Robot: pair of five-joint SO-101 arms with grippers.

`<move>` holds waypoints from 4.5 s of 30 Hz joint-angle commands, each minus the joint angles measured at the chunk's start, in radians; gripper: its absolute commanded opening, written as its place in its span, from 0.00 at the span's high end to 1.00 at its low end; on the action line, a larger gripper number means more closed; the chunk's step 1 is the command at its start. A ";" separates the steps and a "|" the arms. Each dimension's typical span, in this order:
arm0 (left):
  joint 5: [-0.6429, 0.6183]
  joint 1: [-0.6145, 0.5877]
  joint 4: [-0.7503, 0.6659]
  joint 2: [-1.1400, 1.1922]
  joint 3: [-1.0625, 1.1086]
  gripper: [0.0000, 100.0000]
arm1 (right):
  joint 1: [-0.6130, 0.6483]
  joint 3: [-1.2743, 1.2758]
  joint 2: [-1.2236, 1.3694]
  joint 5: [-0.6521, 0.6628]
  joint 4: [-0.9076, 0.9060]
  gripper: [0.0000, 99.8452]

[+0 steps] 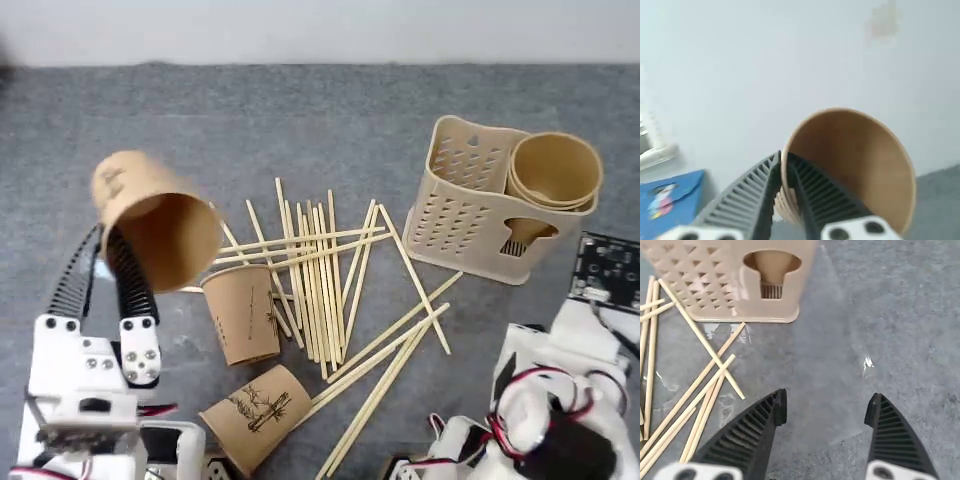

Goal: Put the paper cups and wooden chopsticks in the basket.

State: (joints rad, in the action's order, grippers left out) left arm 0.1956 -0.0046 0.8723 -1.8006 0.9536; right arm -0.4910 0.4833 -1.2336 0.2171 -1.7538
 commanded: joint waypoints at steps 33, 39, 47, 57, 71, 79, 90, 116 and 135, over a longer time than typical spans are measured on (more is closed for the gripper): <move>-0.336 0.675 -0.078 1.510 -1.122 0.99 | -0.016 0.293 -0.579 0.002 0.143 0.94; -0.341 0.740 -0.078 1.769 -1.397 0.99 | -0.016 0.295 -0.579 0.002 0.140 0.94; -0.434 0.786 -0.074 2.127 -1.805 0.99 | -0.016 0.295 -0.579 0.002 0.140 0.94; -0.434 0.801 0.052 2.469 -2.192 0.98 | -0.016 0.295 -0.579 0.002 0.139 0.94; -0.460 0.821 0.295 2.598 -2.419 0.84 | -0.016 0.295 -0.579 0.002 0.094 0.94; -0.465 0.822 0.322 2.598 -2.592 0.84 | -0.016 0.295 -0.579 0.002 0.094 0.94; -0.448 0.810 0.365 2.437 -2.628 0.84 | -0.016 0.295 -0.579 0.003 0.093 0.94; -0.224 0.400 0.885 1.901 -2.571 0.84 | -0.018 0.295 -0.579 0.003 0.093 0.94; 0.031 0.316 0.879 1.235 -1.325 0.84 | -0.021 0.295 -0.579 0.003 0.093 0.94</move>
State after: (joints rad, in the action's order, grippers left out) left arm 0.1757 0.3176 1.7361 -0.5056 -0.4994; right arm -0.5033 0.7779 -1.8121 0.2171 -1.6556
